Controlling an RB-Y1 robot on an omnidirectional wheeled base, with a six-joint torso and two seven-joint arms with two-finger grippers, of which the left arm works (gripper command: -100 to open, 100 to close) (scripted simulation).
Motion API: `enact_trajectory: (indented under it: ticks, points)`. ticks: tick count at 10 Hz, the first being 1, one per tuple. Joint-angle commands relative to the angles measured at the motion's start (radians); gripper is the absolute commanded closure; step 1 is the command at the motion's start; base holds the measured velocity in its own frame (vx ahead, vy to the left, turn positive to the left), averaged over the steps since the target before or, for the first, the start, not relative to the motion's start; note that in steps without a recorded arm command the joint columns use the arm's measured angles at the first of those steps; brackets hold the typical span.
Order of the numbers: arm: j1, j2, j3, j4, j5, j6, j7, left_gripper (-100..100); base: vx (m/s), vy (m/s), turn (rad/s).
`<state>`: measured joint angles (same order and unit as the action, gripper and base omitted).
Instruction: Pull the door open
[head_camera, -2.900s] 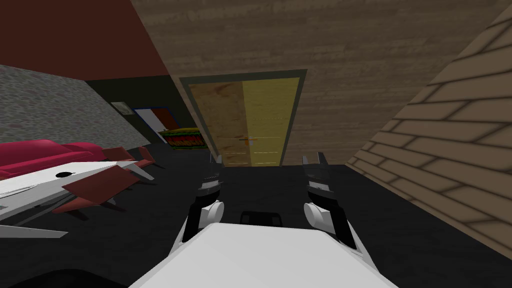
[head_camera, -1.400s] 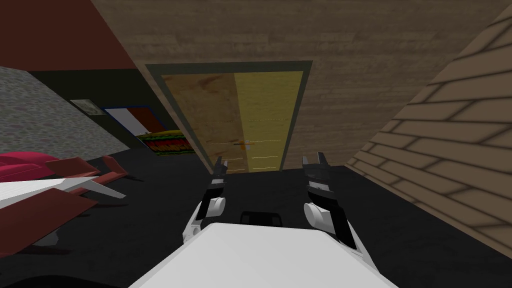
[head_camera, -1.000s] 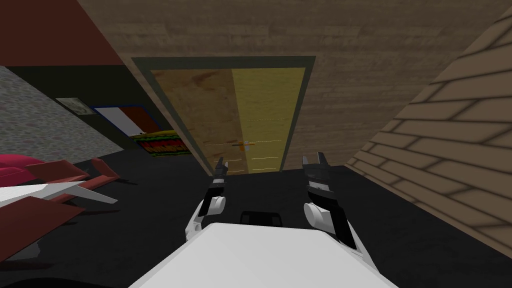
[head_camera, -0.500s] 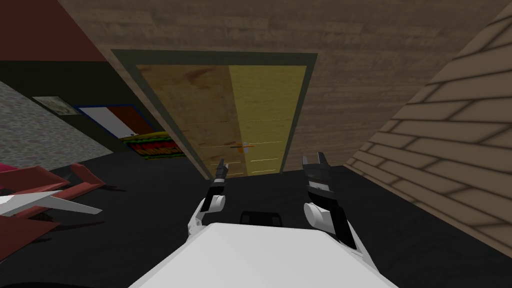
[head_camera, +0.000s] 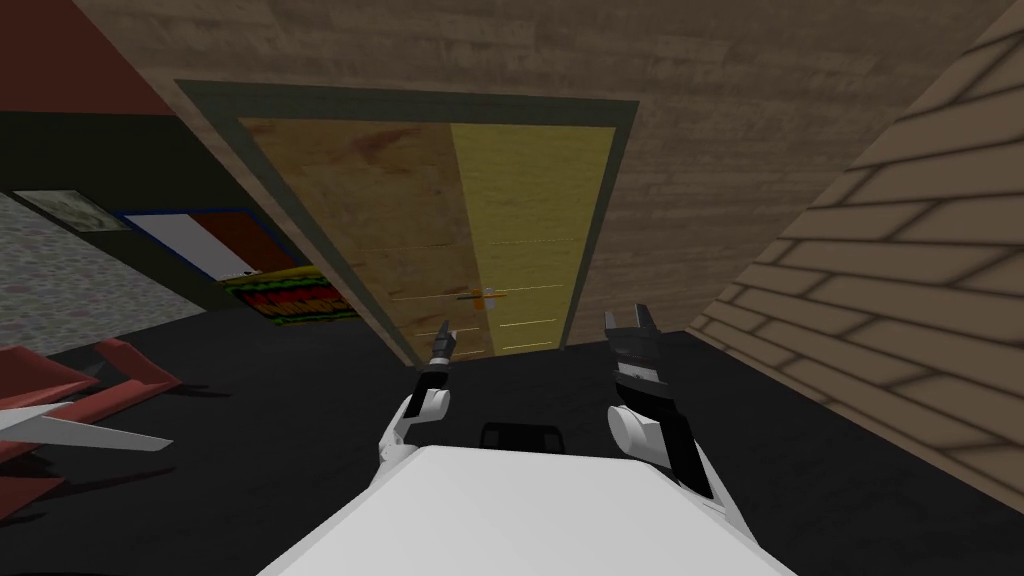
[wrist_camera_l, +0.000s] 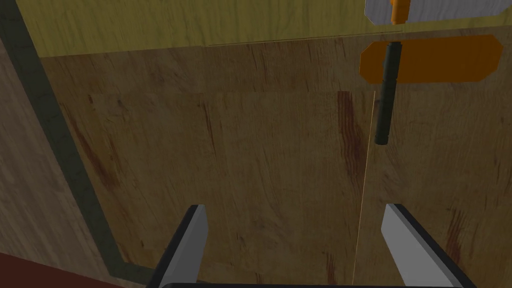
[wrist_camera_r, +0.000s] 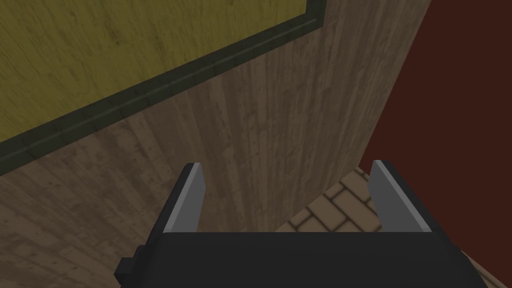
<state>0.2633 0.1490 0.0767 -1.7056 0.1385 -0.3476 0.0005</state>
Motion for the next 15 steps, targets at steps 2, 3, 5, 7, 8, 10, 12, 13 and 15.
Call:
enact_trajectory:
  ticks: [2, 3, 5, 7, 8, 10, 12, 13, 15]
  points:
    - [-0.026, 0.008, 0.01, 0.051, 0.003, 0.006, 0.008, -100, 0.088, 0.018, -0.02]
    - [-0.035, 0.012, 0.014, 0.071, 0.004, 0.009, 0.012, -100, 0.083, 0.019, -0.047]
    - [-0.052, 0.018, 0.022, 0.108, 0.006, 0.015, 0.018, -100, 0.102, 0.021, -0.03]
    - [-0.069, 0.025, 0.03, 0.146, 0.008, 0.02, 0.025, -100, 0.087, 0.035, -0.039]
    - [-0.084, 0.03, 0.037, 0.18, 0.01, 0.026, 0.031, -100, 0.121, 0.034, -0.049]
    - [-0.099, 0.036, 0.044, 0.214, 0.012, 0.031, 0.037, -100, 0.131, 0.033, -0.039]
    - [-0.119, 0.043, 0.053, 0.258, 0.014, 0.038, 0.046, -100, 0.157, 0.041, -0.047]
    - [-0.126, 0.046, 0.057, 0.273, 0.015, 0.04, 0.048, -100, 0.101, 0.031, -0.02]
    - [-0.147, 0.053, 0.067, 0.321, 0.018, 0.047, 0.057, -100, 0.137, 0.025, -0.047]
